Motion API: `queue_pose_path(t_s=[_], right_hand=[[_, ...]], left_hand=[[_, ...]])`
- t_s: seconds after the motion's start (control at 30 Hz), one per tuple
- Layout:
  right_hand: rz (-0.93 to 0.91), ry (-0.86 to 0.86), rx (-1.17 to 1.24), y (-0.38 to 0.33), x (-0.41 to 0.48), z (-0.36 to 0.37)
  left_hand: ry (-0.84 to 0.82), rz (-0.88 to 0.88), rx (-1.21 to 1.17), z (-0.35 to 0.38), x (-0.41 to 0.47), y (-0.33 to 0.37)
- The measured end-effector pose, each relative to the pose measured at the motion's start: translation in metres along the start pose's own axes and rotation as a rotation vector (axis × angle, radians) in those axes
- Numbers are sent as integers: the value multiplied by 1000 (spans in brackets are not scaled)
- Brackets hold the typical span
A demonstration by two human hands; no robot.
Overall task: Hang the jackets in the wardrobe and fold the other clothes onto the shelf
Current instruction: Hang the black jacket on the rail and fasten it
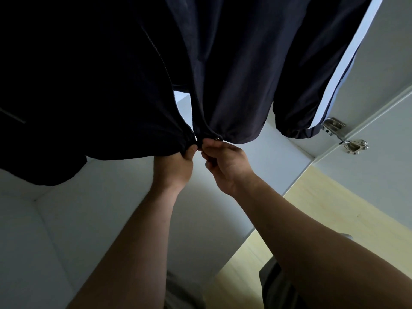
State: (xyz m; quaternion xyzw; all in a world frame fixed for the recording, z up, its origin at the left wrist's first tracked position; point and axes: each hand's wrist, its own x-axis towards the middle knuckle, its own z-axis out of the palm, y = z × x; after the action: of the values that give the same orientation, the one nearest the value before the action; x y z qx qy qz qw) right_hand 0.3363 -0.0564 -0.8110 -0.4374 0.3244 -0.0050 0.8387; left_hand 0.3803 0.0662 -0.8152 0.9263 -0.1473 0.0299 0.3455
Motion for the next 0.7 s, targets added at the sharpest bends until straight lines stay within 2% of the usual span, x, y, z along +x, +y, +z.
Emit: queue_pose_path(t_s=[0.17,0.27,0.33,0.47,0.6,0.7], right_hand=[[-177,98,-428,-1,-2,1],[-158,92,-559,-3,-3,1],[-64,64,-502,-6,-4,4],[93,-16,-211,-11,-10,9],[137,-18,10,-14,-14,13],[86,0,15,-15,-16,13]], left_hand=[[18,87,21,-1,-4,-1],[56,138,33,-4,-7,-2],[58,180,51,-5,-8,-4],[33,209,29,-4,-7,-9],[16,244,-13,-3,-4,-5],[-8,275,-70,-2,-1,-3]])
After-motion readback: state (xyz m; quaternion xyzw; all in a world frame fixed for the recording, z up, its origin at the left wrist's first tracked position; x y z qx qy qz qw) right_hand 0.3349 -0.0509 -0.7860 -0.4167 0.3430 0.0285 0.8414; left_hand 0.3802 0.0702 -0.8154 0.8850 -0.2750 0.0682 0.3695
